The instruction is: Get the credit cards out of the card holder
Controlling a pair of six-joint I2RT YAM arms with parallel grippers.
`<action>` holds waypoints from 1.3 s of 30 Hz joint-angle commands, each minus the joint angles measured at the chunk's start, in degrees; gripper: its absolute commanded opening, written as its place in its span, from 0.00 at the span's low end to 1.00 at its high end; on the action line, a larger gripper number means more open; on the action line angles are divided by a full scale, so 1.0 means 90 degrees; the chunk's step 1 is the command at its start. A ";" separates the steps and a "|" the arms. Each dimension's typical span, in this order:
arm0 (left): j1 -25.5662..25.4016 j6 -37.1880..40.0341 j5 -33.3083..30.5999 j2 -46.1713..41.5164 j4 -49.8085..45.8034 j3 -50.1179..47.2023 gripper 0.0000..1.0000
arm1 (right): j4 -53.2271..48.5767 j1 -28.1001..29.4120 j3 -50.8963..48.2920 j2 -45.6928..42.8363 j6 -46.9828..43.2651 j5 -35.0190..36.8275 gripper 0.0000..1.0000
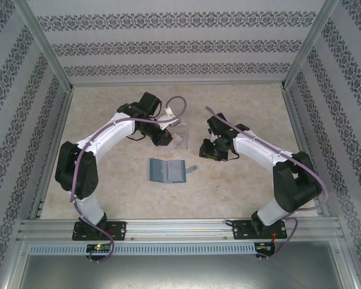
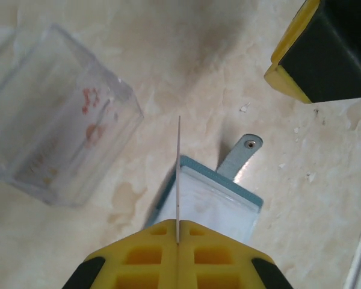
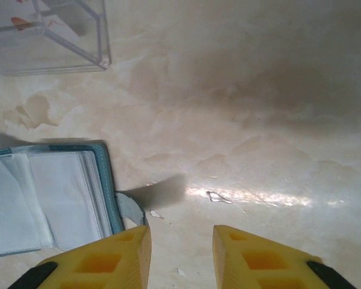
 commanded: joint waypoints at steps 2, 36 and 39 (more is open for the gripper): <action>-0.0041 0.1918 -0.0192 0.0542 -0.1160 0.0968 0.00 | -0.0170 -0.0124 -0.0148 -0.0245 -0.0181 0.0093 0.33; -0.0277 0.4166 -0.1460 0.3011 -0.2429 0.3843 0.00 | -0.0341 -0.0551 -0.0390 -0.0491 -0.0236 0.0026 0.33; -0.0302 0.4176 -0.1508 0.3185 -0.2577 0.3991 0.00 | -0.0326 -0.0544 -0.0377 -0.0475 -0.0240 0.0022 0.33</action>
